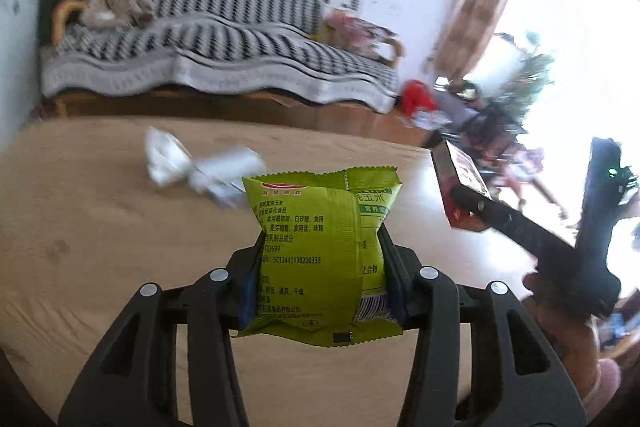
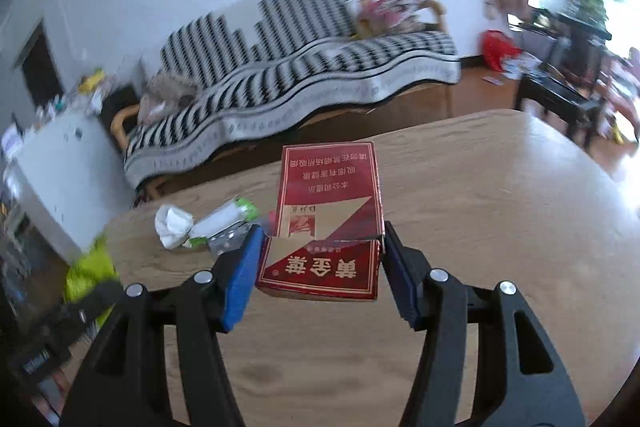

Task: Collect trash
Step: 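Lift the snack bag and red box and carry both over the black bin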

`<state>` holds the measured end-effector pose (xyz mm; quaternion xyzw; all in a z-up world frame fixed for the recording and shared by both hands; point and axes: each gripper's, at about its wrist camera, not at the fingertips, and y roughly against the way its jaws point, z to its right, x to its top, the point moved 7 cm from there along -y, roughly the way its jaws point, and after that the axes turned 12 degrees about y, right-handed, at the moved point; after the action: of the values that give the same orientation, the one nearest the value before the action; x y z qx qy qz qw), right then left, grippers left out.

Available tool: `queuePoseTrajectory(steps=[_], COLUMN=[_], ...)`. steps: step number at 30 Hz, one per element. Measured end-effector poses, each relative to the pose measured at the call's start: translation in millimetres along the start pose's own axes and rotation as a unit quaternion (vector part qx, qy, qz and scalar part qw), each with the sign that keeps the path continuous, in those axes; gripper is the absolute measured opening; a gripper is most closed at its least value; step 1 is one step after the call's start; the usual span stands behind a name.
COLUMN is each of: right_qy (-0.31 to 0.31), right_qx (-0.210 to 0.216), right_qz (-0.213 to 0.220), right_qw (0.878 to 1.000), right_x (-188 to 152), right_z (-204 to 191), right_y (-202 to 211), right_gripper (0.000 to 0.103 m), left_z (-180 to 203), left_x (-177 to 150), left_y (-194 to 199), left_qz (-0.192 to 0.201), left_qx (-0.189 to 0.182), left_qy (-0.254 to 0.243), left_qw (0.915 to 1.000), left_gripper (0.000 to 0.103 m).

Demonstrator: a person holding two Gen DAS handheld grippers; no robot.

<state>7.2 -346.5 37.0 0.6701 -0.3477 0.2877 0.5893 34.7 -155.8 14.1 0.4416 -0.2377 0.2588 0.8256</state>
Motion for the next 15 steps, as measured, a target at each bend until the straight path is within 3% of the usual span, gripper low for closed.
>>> queuePoseTrajectory(steps=[7, 12, 15], right_qy=[-0.008, -0.034, -0.069], right_qx=[-0.049, -0.079, -0.089], right_qz=[0.019, -0.013, -0.042], right_qw=[0.999, 0.996, 0.993], right_x=[-39, -103, -147], right_z=[73, 126, 157], right_y=[127, 182, 199], right_gripper=[0.057, 0.057, 0.057], left_z=[101, 163, 181], left_x=[-76, -145, -188], left_y=[18, 12, 5], left_qz=[-0.053, -0.096, -0.132], left_qx=[-0.058, -0.073, -0.080], left_qy=[-0.059, -0.124, -0.145], left_qw=[0.9952, 0.9849, 0.9772], left_gripper=[0.047, 0.047, 0.047])
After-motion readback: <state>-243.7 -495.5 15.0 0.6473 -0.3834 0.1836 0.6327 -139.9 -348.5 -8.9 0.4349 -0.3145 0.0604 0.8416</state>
